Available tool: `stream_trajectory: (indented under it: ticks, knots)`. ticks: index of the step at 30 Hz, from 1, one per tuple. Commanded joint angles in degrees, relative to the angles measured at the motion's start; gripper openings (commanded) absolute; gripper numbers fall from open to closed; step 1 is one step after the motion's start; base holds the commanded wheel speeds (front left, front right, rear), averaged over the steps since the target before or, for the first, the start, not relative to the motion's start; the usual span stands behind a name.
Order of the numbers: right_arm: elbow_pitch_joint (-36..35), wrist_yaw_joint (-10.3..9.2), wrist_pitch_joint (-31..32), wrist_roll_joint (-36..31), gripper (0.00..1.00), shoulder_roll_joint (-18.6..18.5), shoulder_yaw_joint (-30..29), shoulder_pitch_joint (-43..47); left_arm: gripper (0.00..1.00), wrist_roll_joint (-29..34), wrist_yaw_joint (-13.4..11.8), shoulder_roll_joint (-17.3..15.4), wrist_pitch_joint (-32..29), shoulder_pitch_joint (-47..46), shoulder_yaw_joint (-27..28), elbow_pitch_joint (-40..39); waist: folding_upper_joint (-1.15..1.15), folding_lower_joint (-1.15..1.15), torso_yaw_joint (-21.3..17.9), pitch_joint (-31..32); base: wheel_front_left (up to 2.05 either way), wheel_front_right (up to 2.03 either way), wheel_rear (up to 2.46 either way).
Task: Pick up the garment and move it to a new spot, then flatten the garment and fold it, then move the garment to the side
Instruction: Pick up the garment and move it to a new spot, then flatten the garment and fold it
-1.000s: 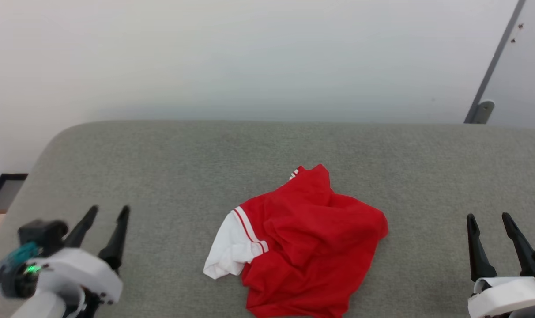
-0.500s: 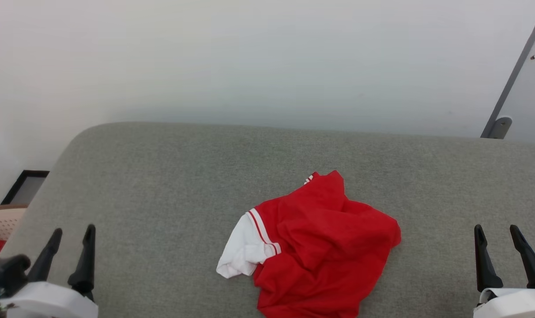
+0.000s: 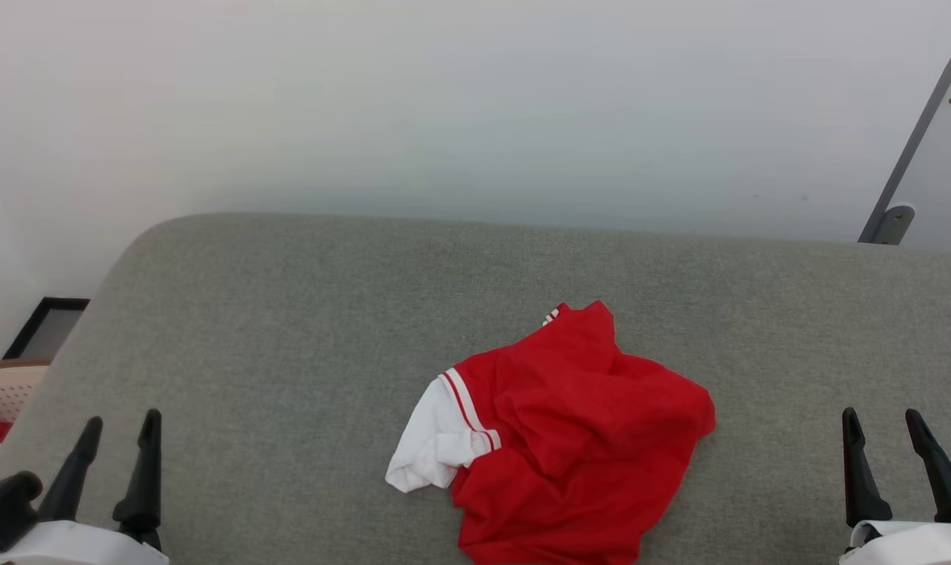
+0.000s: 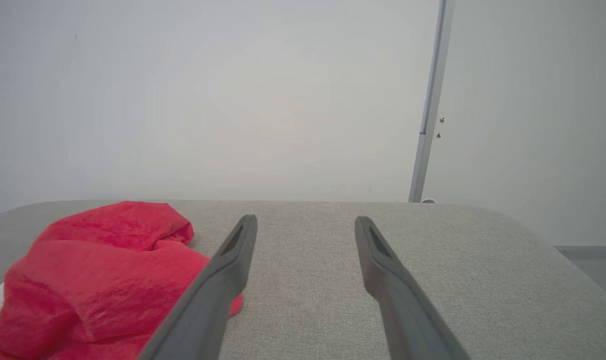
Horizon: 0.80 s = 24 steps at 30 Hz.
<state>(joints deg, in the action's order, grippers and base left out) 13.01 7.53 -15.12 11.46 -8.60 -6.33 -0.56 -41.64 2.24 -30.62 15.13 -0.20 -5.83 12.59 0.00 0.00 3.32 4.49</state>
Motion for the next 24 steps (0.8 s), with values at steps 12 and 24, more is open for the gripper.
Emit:
stream_trajectory:
  ticks: [12,24]
  knots:
    - [-0.29,-0.08,-0.05,-0.76,1.0,0.47,0.5,-1.4,1.0,-3.36,3.32,-1.81,-11.14,-7.09,-4.2,-1.02,0.0,0.0,-1.13,-1.8,0.0,0.0,0.0]
    - [-0.22,-0.08,-0.04,-1.19,1.0,1.9,2.99,-5.15,1.0,-6.79,4.6,-3.03,-32.1,-22.08,-12.83,1.12,0.0,0.0,-5.91,-6.94,0.0,0.0,0.0]
